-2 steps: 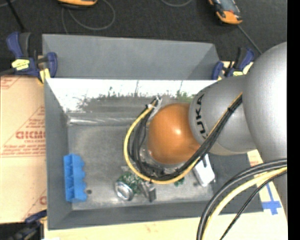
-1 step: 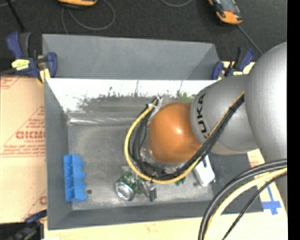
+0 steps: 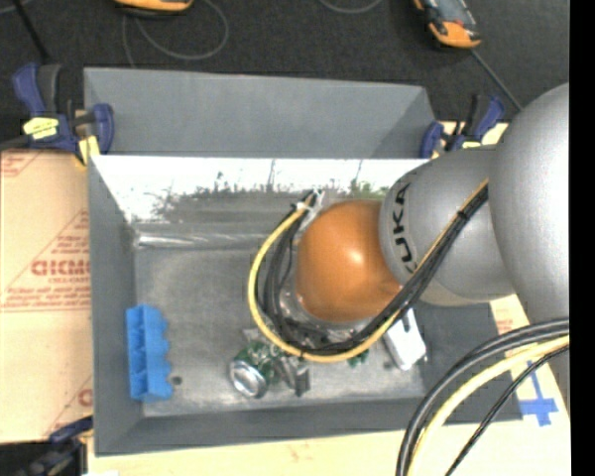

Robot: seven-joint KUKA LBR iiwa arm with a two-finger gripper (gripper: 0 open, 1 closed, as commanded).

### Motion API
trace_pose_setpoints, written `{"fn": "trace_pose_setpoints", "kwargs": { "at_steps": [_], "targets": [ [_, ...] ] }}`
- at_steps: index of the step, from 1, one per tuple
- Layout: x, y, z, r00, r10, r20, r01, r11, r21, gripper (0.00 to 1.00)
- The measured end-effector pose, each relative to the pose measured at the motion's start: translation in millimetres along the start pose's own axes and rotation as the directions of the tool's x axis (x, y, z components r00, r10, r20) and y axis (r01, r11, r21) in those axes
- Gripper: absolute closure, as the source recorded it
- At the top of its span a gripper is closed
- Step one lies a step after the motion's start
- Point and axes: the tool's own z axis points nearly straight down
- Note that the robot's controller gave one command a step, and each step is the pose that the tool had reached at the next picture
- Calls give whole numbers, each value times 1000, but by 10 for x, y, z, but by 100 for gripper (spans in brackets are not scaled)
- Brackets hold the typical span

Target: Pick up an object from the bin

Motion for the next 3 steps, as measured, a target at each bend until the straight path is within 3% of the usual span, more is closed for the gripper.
{"fn": "trace_pose_setpoints", "kwargs": {
  "at_steps": [3],
  "targets": [
    [0, -4, -280, 1000, 3, -1, -3, 1000, 0, 100]
  ]
}}
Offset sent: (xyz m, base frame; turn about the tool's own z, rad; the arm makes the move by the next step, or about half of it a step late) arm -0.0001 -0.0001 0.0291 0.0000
